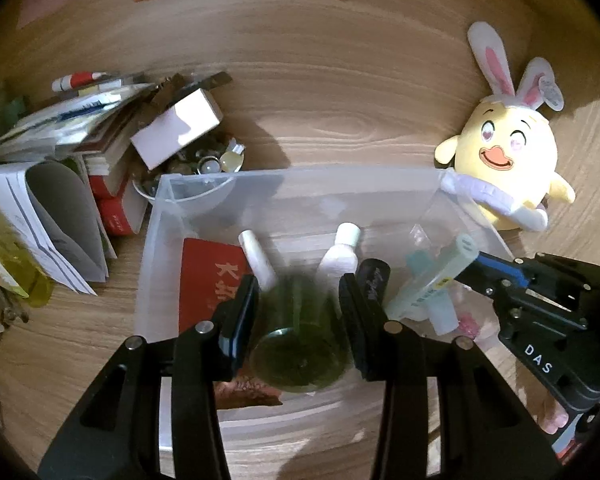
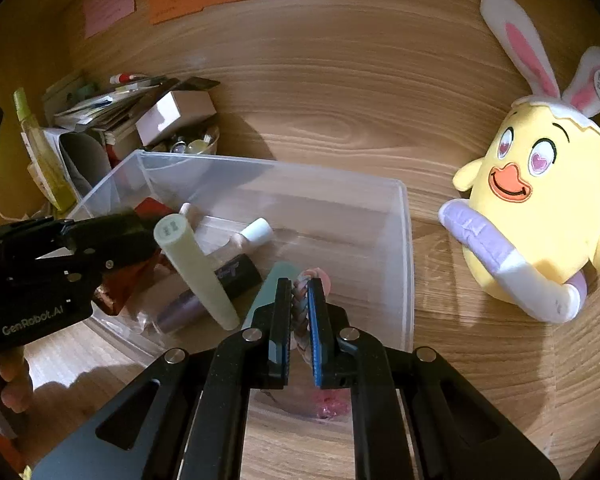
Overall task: Organize objects
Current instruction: 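Drop the green bottle into the box with the left tool while the right tool releases the rope, then move both tools back toward the remaining items on the desk, then grasp the square green badge with the right tool while the left tool grasps the small brown bead, then carry the badge into the box with the right tool while the left tool drops the bead in, then open both tools and move them toward the wooden block and blue card, then grasp the wooden block with the right tool while the left tool grasps the blue Max card, then carry the wooden block with the right tool while the left tool carries the card over the box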
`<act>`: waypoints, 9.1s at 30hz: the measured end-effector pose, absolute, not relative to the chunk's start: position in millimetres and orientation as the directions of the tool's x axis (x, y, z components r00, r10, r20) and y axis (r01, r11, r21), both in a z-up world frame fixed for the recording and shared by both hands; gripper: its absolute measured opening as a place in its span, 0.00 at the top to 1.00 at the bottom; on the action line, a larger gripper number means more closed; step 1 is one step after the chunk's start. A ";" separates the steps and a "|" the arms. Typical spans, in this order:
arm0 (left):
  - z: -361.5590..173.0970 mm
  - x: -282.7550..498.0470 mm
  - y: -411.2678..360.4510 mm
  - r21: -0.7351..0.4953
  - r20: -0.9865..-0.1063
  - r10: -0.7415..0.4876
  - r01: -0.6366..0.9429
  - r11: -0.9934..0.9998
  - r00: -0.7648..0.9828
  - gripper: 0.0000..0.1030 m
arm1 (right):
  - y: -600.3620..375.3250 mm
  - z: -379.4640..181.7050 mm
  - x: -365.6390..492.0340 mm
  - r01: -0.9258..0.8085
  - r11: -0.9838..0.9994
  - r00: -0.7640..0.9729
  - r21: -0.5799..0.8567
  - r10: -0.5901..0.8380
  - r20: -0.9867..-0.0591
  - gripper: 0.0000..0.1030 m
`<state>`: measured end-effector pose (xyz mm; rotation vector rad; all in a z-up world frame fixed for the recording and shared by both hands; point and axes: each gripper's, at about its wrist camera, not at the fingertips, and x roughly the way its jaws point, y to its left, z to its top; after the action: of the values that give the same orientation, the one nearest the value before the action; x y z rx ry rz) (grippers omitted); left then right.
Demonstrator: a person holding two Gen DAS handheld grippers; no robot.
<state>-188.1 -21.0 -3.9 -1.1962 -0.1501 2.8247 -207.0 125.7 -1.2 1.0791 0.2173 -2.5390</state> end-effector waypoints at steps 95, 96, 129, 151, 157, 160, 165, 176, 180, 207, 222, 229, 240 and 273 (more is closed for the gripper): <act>-55.6 -56.5 -11.5 -0.079 -0.785 0.128 -0.107 -0.991 -0.606 0.88 | 153.4 -41.3 -84.4 0.459 -0.888 -0.539 0.035 -0.310 -0.783 0.64; -54.1 -56.1 -11.1 -0.078 -0.781 0.127 -0.105 -0.991 -0.612 0.88 | 153.4 -39.9 -83.5 0.459 -0.888 -0.542 0.035 -0.311 -0.781 0.64; 45.7 -73.5 -39.6 -0.085 -0.570 0.067 -0.022 -0.996 -0.819 0.88 | 148.5 31.9 -119.8 0.454 -0.890 -0.669 0.050 -0.377 -0.640 0.64; 10.4 -130.6 -64.0 -0.130 -0.649 0.052 0.043 -0.990 -0.759 0.88 | 142.2 7.0 -179.6 0.388 -0.919 -0.638 0.062 -0.317 -0.702 0.64; 1.0 -139.3 -65.2 -0.141 -0.670 0.063 0.043 -0.989 -0.740 0.88 | 142.7 3.2 -186.6 0.369 -0.927 -0.638 0.064 -0.302 -0.708 0.64; 0.0 -140.5 -65.1 -0.155 -0.665 0.072 0.043 -0.987 -0.743 0.88 | 142.8 2.2 -188.8 0.366 -0.928 -0.637 0.067 -0.302 -0.710 0.64; -5.2 -144.6 -59.5 -0.156 -0.674 0.084 0.030 -0.987 -0.733 0.88 | 139.2 1.5 -189.8 0.362 -0.931 -0.646 0.041 -0.282 -0.709 0.64; 2.8 -135.3 -53.6 -0.139 -0.663 0.081 0.016 -0.990 -0.744 0.68 | 139.9 10.4 -178.5 0.360 -0.932 -0.667 0.031 -0.280 -0.691 0.39; 12.3 -126.1 -51.5 -0.129 -0.644 0.071 0.017 -0.992 -0.762 0.56 | 141.4 15.0 -171.0 0.363 -0.931 -0.669 0.031 -0.284 -0.686 0.39; 20.4 -55.0 -45.2 -0.069 -0.616 0.037 0.007 -0.998 -0.787 0.11 | 113.4 -23.2 -105.7 0.450 -0.892 -0.570 0.043 -0.324 -0.755 0.20; -19.4 -42.5 -60.4 -0.092 -0.703 0.037 0.039 -0.995 -0.710 0.09 | 94.4 -52.5 -100.9 0.467 -0.884 -0.516 0.010 -0.282 -0.809 0.63; -36.9 -44.6 -48.0 -0.137 -0.748 0.109 -0.008 -0.991 -0.655 0.09 | 109.8 -45.9 -101.1 0.427 -0.904 -0.550 0.029 -0.285 -0.785 0.63; -46.4 -46.7 -2.0 -0.184 -0.776 0.201 -0.090 -0.979 -0.598 0.09 | 165.8 -28.7 -100.5 0.314 -0.945 -0.601 0.088 -0.270 -0.753 0.63; -39.6 -46.4 33.0 -0.083 -0.742 0.171 -0.164 -0.983 -0.649 0.74 | 170.5 -11.6 -92.2 0.325 -0.939 -0.633 0.113 -0.305 -0.712 0.63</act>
<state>-46.4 33.0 -39.6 -1.2144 -0.0129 2.6961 -92.2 170.5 -11.6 1.1096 0.0371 -2.5611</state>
